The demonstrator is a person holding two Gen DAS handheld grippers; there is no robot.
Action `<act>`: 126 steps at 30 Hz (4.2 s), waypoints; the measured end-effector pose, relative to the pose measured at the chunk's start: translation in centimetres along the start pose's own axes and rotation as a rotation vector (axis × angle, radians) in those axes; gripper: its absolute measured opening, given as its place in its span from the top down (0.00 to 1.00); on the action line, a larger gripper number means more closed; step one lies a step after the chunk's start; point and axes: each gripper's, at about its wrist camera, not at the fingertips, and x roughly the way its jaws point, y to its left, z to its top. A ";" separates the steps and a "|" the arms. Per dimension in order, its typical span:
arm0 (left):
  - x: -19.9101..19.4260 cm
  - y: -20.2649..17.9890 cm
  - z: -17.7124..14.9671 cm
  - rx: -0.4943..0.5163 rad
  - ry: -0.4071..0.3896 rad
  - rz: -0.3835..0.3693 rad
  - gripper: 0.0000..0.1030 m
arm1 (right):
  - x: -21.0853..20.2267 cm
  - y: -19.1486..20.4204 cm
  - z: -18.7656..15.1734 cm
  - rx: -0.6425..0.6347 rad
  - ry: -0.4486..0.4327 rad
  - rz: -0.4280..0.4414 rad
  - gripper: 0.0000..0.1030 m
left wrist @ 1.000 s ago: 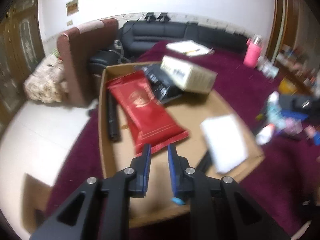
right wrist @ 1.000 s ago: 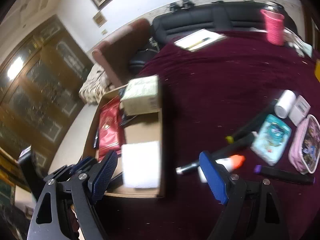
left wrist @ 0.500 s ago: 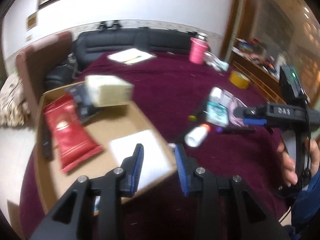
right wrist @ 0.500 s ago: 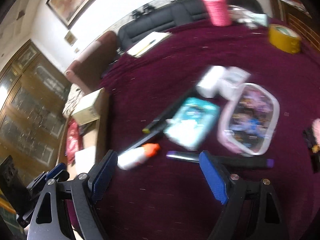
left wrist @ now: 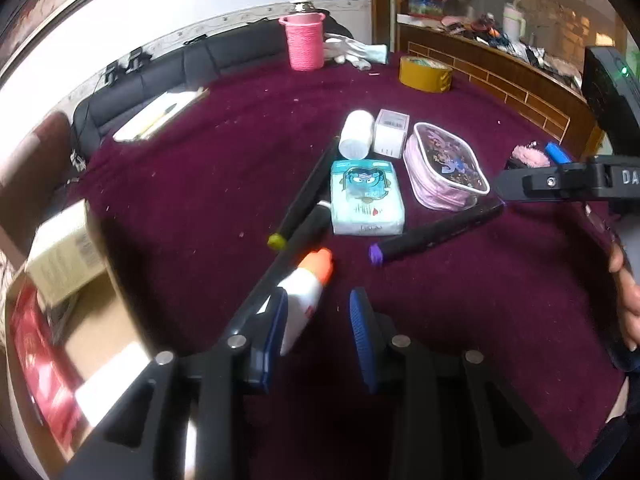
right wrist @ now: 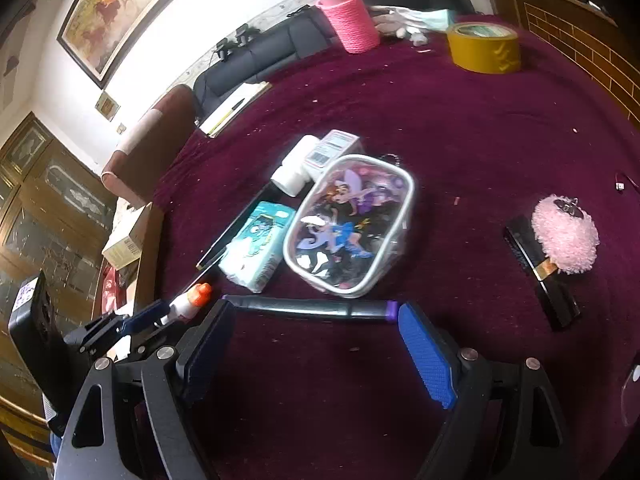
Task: Organize objects
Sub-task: 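Grasp the white glue bottle with the left gripper while the right grasps a purple-capped marker, then carry the glue bottle and purple-capped marker over the cardboard tray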
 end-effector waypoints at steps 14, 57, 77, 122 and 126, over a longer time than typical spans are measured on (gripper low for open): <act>2.4 -0.7 -0.8 -0.047 0.044 -0.061 0.75 | 3.0 -0.8 1.4 -0.057 0.028 -0.047 0.12; -3.6 0.8 -3.0 -0.256 -0.064 -0.094 0.75 | 0.0 9.9 -6.3 -0.465 0.049 -0.046 0.84; -9.1 6.9 -5.5 -0.403 -0.193 -0.042 0.75 | 1.0 16.5 -6.4 -0.509 0.075 0.067 0.84; -10.8 20.7 -15.0 -0.765 -0.152 0.289 0.74 | 14.1 32.9 -7.8 -0.643 0.222 0.111 0.83; -10.2 20.6 -14.8 -0.756 -0.138 0.298 0.74 | 14.2 33.3 -7.9 -0.655 0.205 0.097 0.83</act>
